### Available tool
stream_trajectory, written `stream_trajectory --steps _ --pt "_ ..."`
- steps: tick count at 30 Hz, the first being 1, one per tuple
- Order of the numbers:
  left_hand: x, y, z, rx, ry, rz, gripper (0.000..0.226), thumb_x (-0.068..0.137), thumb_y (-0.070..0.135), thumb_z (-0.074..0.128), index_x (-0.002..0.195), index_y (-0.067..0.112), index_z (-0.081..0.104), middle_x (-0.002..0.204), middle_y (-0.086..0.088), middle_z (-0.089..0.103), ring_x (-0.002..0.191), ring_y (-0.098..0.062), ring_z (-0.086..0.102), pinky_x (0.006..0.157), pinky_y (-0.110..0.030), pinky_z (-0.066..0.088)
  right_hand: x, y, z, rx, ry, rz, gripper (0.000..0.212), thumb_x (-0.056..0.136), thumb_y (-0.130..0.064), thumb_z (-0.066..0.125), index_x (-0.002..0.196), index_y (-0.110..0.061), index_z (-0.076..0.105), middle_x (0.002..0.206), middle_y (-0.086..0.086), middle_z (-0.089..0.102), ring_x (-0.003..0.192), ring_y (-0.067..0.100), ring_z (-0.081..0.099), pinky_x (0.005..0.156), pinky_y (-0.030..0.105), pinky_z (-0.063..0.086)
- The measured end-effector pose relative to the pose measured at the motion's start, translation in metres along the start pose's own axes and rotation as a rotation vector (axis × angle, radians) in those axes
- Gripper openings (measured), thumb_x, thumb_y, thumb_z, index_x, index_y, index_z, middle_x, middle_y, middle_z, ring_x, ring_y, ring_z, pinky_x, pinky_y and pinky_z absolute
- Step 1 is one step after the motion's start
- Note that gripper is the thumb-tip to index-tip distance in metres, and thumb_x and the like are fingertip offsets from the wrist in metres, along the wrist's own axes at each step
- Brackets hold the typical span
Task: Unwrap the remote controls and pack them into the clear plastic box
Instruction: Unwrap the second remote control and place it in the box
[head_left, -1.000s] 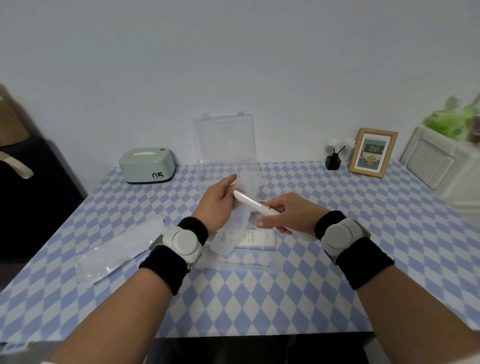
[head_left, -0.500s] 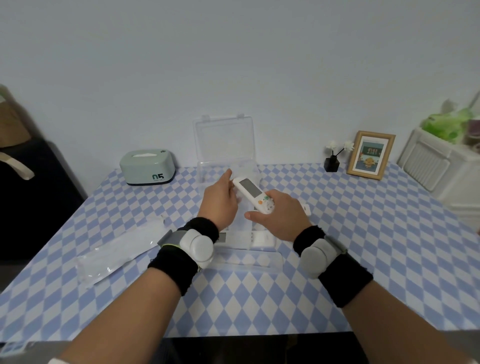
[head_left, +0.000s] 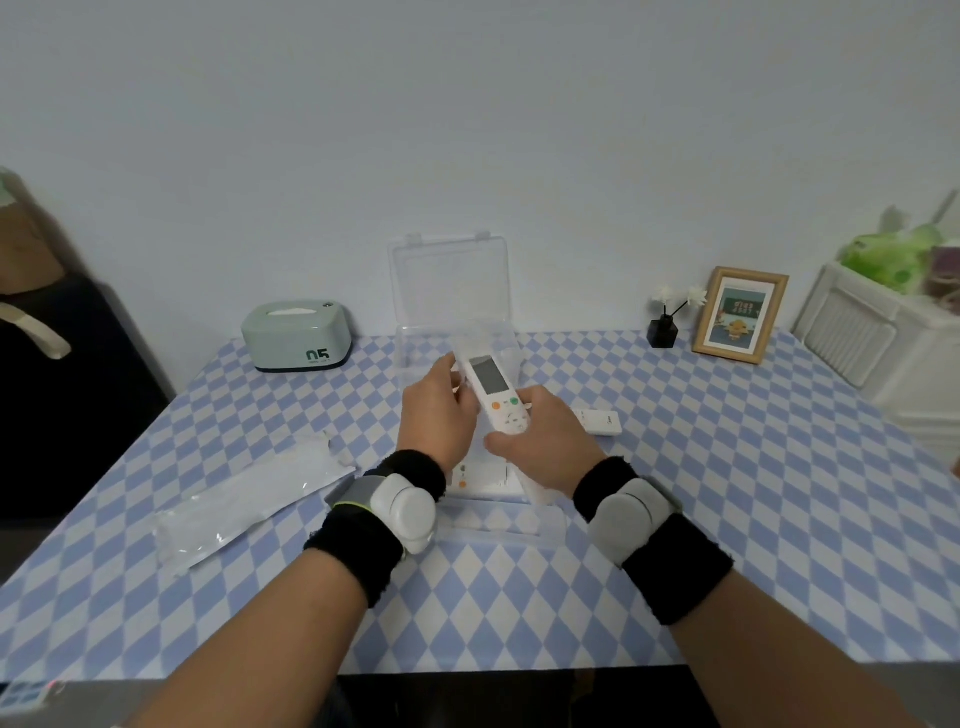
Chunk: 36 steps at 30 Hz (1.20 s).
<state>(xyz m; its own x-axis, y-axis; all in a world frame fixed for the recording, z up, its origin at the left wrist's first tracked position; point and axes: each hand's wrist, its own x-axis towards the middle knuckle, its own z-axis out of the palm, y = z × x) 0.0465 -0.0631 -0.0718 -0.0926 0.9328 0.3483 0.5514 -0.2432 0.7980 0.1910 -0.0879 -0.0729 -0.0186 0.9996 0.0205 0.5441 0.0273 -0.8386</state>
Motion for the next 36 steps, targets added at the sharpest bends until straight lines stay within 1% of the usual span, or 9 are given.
stream_trajectory --steps 3,7,13,18,24,28,31,34,36 --pt "0.003 0.001 -0.003 0.029 0.010 0.029 0.016 0.098 0.014 0.062 0.113 0.013 0.064 0.093 0.002 0.073 0.076 -0.008 0.065 0.063 -0.007 0.049 -0.006 -0.010 0.001 0.229 -0.026 -0.050 0.050 0.078 -0.025 0.079 0.122 -0.018 0.056 0.105 -0.003 0.070 0.090 0.017 0.072 0.079 0.035 0.061" --pt "0.008 0.001 -0.010 -0.061 0.026 0.009 0.005 0.096 0.010 0.062 0.101 0.009 0.061 0.085 -0.002 0.068 0.073 -0.012 0.062 0.056 -0.015 0.046 -0.011 -0.026 -0.002 0.371 -0.106 -0.117 0.049 0.080 -0.038 0.079 0.121 -0.023 0.057 0.104 -0.007 0.071 0.070 0.019 0.076 0.058 0.031 0.060" --pt "0.018 0.003 -0.015 0.123 -0.080 0.044 0.026 0.091 0.009 0.065 0.067 0.007 0.053 0.065 0.001 0.054 0.059 -0.010 0.046 0.053 -0.013 0.037 -0.010 -0.028 0.001 0.106 0.154 -0.224 0.056 0.079 -0.044 0.080 0.124 -0.022 0.054 0.107 -0.007 0.069 0.089 0.012 0.070 0.070 0.035 0.061" --pt "0.027 -0.008 -0.026 0.120 -0.224 -0.023 0.035 0.092 0.023 0.067 0.074 -0.006 0.058 0.069 -0.012 0.073 0.069 -0.031 0.070 0.068 -0.044 0.056 -0.008 -0.011 0.010 -0.180 0.290 -0.365 0.056 0.083 -0.032 0.078 0.129 -0.016 0.050 0.111 -0.001 0.065 0.093 0.020 0.064 0.074 0.036 0.054" --pt "0.016 -0.011 -0.011 0.127 -0.205 0.058 0.043 0.101 0.017 0.057 0.061 0.017 0.042 0.058 0.007 0.052 0.054 -0.009 0.045 0.057 -0.025 0.039 -0.002 -0.010 0.031 -0.065 0.375 -0.275 0.050 0.082 -0.027 0.076 0.118 -0.014 0.044 0.107 0.000 0.057 0.089 0.016 0.057 0.061 0.019 0.040" --pt "0.016 -0.013 -0.016 -0.515 -0.509 -0.214 0.028 0.106 0.010 0.050 0.089 0.006 0.072 0.091 -0.010 0.077 0.081 -0.021 0.072 0.074 -0.031 0.056 -0.001 -0.006 0.029 -0.082 0.350 -0.280 0.062 0.077 -0.028 0.079 0.124 -0.013 0.042 0.115 0.001 0.048 0.095 0.012 0.046 0.072 0.021 0.039" --pt "0.020 -0.006 -0.024 -0.957 -0.590 -0.292 0.032 0.093 -0.006 0.051 0.120 0.000 0.068 0.112 -0.021 0.074 0.103 -0.034 0.074 0.081 -0.039 0.061 -0.002 -0.007 0.030 -0.090 0.289 -0.275 0.067 0.073 -0.021 0.079 0.127 -0.011 0.040 0.119 0.003 0.041 0.105 0.019 0.048 0.076 0.022 0.042" --pt "0.030 -0.002 -0.027 -1.086 -0.412 -0.296 0.020 0.095 0.014 0.056 0.099 0.015 0.075 0.092 -0.010 0.074 0.085 -0.026 0.075 0.073 -0.038 0.061 -0.004 -0.008 0.031 -0.130 0.251 -0.241 0.068 0.074 -0.024 0.079 0.130 -0.017 0.041 0.119 0.003 0.040 0.101 0.020 0.051 0.079 0.029 0.051" --pt "0.039 0.002 -0.026 -0.975 -0.231 -0.342 0.032 0.103 0.037 0.056 0.085 0.020 0.077 0.077 0.000 0.073 0.074 -0.016 0.074 0.074 -0.035 0.061 -0.007 -0.009 0.034 -0.158 0.268 -0.269 0.068 0.074 -0.024 0.080 0.131 -0.017 0.042 0.119 0.003 0.040 0.098 0.018 0.050 0.079 0.029 0.051"
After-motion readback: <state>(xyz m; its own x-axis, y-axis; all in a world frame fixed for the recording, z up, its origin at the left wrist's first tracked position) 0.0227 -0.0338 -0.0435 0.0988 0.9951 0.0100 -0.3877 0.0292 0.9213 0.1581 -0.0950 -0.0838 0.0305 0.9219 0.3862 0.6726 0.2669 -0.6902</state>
